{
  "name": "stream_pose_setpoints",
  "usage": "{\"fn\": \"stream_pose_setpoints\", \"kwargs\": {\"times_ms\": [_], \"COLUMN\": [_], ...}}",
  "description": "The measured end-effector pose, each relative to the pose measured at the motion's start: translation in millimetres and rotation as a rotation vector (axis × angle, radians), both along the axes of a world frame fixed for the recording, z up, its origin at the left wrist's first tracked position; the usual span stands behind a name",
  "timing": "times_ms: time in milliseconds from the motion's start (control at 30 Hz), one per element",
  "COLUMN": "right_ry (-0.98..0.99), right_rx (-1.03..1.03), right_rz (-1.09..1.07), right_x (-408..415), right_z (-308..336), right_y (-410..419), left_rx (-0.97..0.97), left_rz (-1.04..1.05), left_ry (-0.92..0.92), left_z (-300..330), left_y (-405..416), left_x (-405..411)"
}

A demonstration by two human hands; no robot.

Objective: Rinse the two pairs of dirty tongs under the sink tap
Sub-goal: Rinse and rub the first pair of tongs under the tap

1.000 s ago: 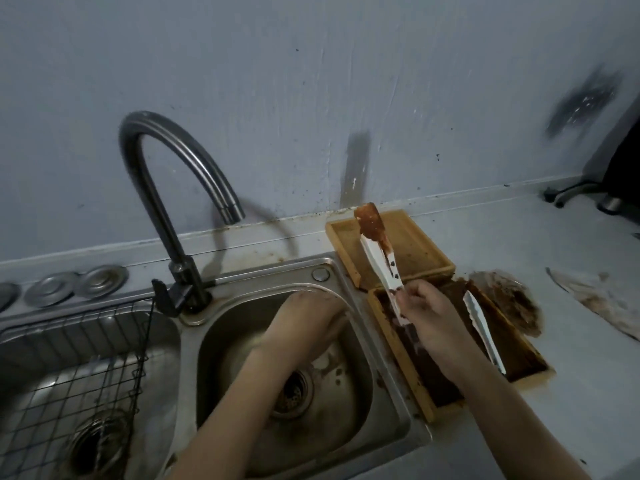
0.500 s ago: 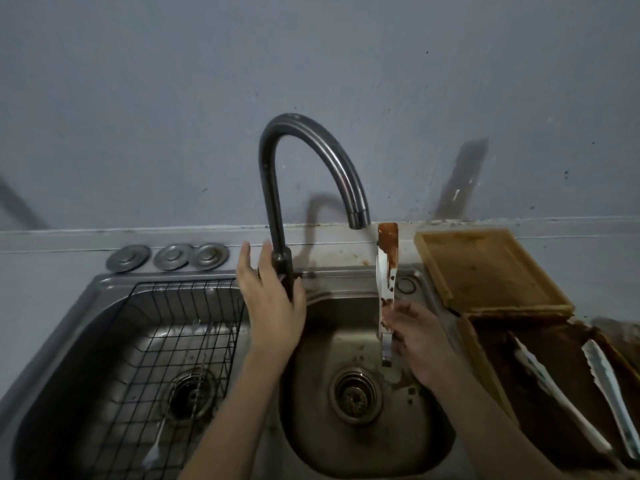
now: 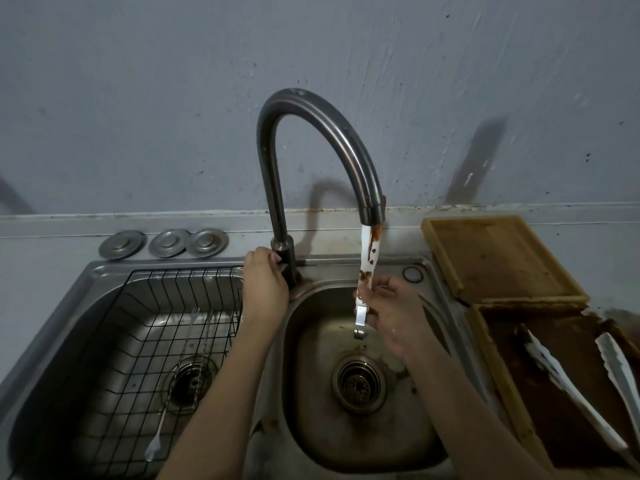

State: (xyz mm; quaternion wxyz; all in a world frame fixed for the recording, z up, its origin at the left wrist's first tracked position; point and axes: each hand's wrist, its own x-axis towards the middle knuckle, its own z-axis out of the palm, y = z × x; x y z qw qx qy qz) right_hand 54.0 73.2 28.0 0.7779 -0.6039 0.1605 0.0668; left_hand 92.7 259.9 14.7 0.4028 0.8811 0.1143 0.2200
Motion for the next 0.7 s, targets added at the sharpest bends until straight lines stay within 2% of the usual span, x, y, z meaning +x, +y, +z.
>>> {"fn": "stream_pose_setpoints", "kwargs": {"times_ms": [200, 700], "right_ry": [-0.011, -0.021], "right_rx": [0.006, 0.043], "right_rz": [0.012, -0.003], "right_x": [-1, 1], "right_z": [-3, -7], "right_y": [1, -3], "left_rx": [-0.066, -0.092], "left_rz": [0.018, 0.038], "left_ry": [-0.041, -0.083], "left_z": [-9, -18], "left_y": [-1, 2], "left_x": [-5, -9]}}
